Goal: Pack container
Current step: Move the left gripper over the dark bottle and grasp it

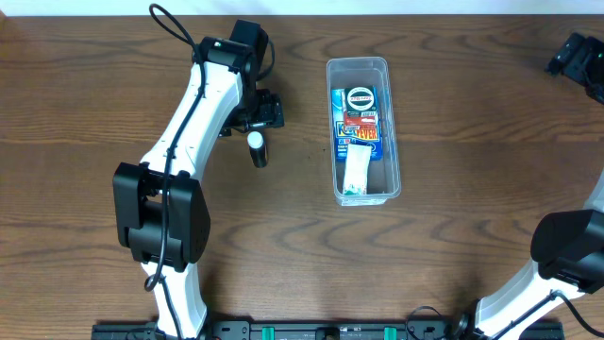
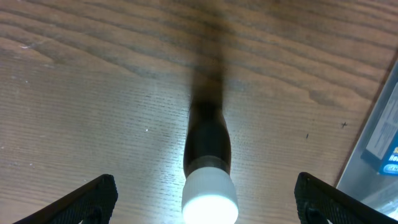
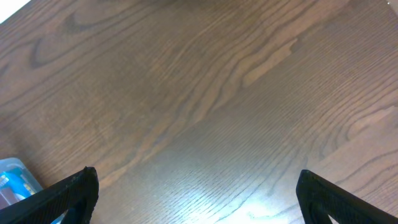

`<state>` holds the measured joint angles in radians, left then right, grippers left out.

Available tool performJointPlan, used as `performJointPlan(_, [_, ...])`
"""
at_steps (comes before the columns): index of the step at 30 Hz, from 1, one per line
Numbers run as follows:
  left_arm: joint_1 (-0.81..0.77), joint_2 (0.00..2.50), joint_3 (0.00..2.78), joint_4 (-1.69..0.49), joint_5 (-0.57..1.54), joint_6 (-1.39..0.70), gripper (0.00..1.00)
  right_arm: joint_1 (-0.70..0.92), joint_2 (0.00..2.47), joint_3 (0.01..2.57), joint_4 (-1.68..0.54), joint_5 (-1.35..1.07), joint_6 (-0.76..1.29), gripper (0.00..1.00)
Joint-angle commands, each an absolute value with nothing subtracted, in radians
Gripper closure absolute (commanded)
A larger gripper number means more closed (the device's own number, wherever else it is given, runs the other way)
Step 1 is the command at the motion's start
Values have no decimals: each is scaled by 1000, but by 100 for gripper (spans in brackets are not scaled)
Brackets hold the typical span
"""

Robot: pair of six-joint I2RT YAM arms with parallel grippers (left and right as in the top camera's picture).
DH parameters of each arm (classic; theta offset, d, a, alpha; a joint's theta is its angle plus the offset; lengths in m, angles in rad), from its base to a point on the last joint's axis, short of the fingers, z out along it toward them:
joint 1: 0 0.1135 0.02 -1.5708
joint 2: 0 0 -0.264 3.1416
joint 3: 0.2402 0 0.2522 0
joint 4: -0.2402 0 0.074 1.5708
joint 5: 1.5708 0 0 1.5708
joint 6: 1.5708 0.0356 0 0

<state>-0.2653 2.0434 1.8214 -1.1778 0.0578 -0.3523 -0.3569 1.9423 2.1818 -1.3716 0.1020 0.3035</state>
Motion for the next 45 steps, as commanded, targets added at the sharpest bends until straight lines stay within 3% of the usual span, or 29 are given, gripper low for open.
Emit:
performJointPlan(1, [-265, 2054, 1789, -1185, 89, -329, 8, -366, 1953, 2181, -1372, 109, 310, 1])
performJointPlan(38, [-265, 2056, 1618, -1051, 98, -296, 10, -366, 1953, 2181, -1372, 108, 310, 1])
performJointPlan(45, [-265, 2057, 1606, -1040, 98, -296, 14, -366, 1953, 2181, -1372, 108, 310, 1])
